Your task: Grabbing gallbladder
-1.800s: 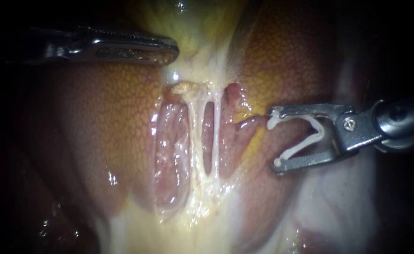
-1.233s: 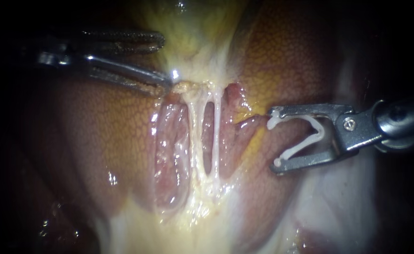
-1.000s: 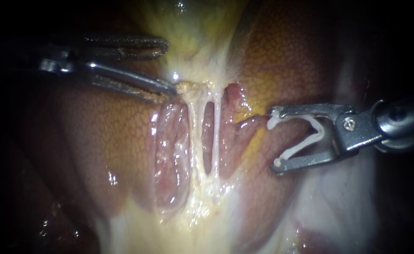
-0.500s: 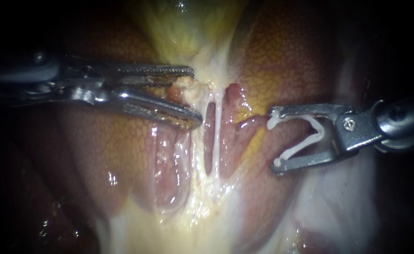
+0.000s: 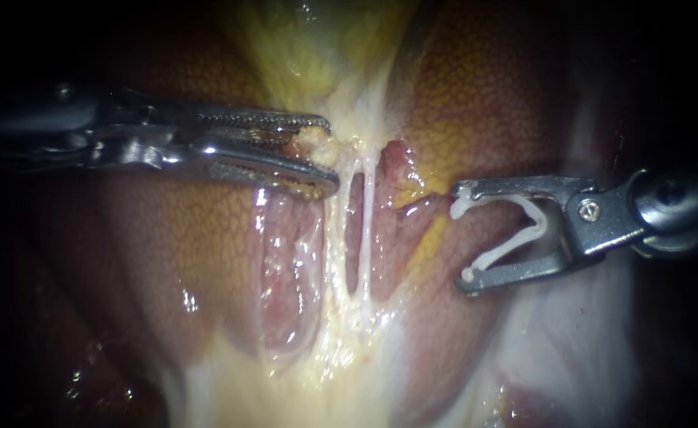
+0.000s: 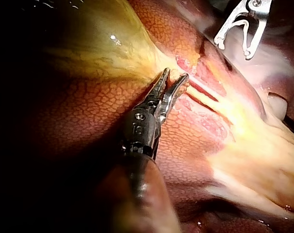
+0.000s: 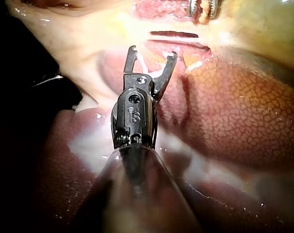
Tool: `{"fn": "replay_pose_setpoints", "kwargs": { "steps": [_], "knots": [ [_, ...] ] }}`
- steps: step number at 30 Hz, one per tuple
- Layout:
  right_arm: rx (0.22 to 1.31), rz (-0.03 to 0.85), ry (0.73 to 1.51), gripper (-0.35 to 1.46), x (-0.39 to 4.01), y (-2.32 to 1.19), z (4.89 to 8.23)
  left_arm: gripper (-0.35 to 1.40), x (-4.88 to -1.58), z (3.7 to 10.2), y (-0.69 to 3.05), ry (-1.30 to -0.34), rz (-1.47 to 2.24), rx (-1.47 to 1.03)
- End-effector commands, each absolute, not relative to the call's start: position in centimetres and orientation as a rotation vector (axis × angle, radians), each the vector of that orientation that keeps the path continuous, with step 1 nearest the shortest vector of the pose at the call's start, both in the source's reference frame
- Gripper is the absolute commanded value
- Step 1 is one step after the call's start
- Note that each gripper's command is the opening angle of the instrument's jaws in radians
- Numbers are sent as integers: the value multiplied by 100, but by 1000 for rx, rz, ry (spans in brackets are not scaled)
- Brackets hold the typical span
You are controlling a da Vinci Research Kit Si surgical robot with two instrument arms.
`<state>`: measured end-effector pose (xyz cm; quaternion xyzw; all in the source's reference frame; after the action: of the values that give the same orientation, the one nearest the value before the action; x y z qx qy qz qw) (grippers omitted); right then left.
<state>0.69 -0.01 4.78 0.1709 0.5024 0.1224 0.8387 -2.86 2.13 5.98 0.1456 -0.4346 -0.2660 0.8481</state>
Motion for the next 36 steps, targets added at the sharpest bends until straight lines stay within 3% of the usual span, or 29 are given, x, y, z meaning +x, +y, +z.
{"fn": "replay_pose_setpoints", "kwargs": {
  "steps": [1,6,21,36],
  "knots": [
    [361,259,1063,57,69,-1,478,4,-285,598,213,-917,-559,307],
    [361,259,1063,57,69,-1,478,-35,-282,598,214,-912,-556,310],
    [361,259,1063,57,68,-1,478,-35,-268,561,240,-901,-578,364],
    [361,259,1063,57,68,0,478,-35,-218,510,275,-923,-629,335]
  ]
}}
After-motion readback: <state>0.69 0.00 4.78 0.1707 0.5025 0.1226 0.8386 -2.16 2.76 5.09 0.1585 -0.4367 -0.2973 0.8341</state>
